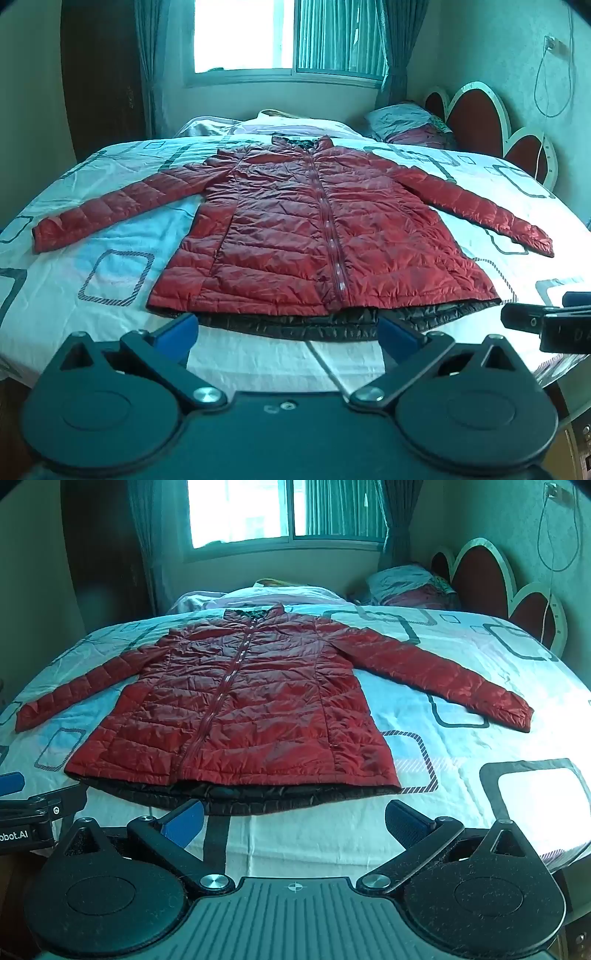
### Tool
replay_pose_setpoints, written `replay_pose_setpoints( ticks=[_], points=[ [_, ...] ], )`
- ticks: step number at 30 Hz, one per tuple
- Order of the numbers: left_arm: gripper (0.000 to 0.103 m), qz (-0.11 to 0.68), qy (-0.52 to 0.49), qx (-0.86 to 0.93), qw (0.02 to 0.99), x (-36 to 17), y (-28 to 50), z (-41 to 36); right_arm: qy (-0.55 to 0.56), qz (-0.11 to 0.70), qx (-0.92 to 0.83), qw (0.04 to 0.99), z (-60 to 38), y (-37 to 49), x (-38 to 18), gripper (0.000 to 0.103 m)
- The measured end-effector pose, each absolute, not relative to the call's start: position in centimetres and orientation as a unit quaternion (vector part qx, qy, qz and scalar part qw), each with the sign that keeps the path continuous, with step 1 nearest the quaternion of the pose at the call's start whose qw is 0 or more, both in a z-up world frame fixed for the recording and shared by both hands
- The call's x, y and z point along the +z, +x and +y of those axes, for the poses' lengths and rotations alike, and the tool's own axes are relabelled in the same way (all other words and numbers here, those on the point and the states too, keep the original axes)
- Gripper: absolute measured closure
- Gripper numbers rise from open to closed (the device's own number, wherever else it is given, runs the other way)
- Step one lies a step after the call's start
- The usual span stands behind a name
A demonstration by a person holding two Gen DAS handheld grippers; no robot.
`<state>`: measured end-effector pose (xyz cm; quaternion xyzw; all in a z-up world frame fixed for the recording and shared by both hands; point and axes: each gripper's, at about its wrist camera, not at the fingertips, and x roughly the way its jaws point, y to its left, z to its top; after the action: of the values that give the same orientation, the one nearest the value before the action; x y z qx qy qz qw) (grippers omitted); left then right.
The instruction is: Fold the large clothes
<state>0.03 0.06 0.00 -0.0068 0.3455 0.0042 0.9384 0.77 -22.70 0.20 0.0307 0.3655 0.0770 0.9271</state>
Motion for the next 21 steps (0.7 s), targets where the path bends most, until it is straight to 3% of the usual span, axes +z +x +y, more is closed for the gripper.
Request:
replay_pose_setpoints(
  ticks=[21],
  points=[
    [0.000, 0.338, -0.005, 0.012, 0.941, 0.41, -0.02, 0.19, 0.033, 0.364, 0.079, 0.928, -23.00, 0.84, 0.49, 0.000]
  ],
)
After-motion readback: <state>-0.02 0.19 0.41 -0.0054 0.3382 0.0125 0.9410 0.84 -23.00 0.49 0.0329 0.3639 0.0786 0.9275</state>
